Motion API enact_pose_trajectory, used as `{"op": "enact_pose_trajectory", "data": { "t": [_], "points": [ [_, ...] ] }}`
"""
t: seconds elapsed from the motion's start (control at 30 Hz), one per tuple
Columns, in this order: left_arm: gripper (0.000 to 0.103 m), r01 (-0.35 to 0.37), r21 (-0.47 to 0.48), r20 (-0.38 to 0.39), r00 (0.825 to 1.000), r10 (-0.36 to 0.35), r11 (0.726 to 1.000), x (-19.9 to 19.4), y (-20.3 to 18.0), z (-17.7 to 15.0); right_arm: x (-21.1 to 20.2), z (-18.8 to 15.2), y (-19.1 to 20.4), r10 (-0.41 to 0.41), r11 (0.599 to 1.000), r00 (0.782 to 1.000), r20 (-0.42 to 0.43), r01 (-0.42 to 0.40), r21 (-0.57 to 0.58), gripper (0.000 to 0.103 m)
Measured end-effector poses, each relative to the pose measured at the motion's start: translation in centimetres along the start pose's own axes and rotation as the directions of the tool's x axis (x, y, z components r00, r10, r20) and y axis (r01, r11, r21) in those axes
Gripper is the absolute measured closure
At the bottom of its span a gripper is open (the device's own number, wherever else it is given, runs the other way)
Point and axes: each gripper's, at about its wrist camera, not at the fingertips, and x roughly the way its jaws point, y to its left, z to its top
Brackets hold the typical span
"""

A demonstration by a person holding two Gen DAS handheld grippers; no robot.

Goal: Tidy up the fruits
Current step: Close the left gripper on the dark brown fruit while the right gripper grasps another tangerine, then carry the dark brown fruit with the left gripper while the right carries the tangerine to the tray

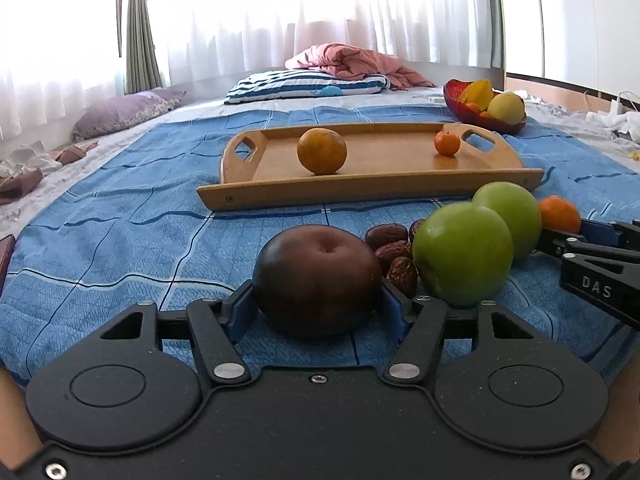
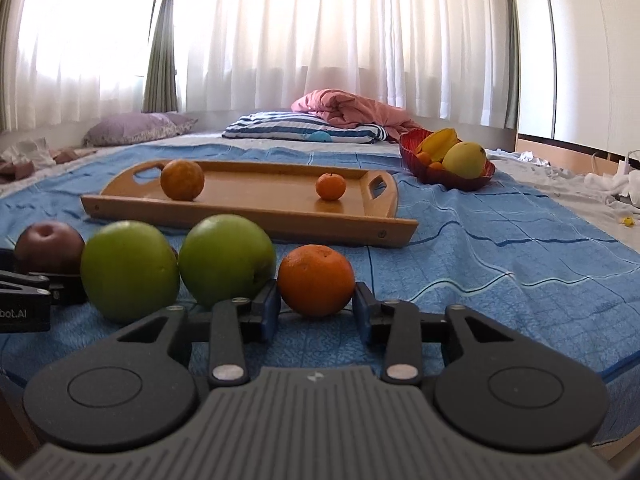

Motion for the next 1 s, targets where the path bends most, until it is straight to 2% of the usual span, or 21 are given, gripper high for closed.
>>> {"op": "enact_pose_trajectory", "data": {
  "t": [0.33,0.67,0.87,1.0],
  "points": [
    [0.042,-0.042,-0.037,0.031,0.999,0.043,0.998,0.3,2.2,2.7,-0.4,2.2,-1.0,-0.009,1.000,0.999,0.035,0.008,0.024,0.060],
    [0.042,-0.034,-0.054,0.062,0.997,0.038,0.998,1.8,3.8,7.0,2.3,5.5,-2.2,-0.036,0.997,0.999,-0.013,0.036,0.064,0.060],
    [0.042,0.002,-0.080,0.057,0.998,0.003,0.997,3.3,4.7,10.3,3.8,7.8,-2.7,-0.025,0.998,0.999,-0.021,0.026,0.064,0.059],
    [0.042,-0.003,-0.066,0.065,0.998,0.007,0.998,4.8,4.9,12.8,5.3,9.8,-3.4,-0.005,0.996,1.000,-0.030,0.008,0.094,0.059]
  ]
}}
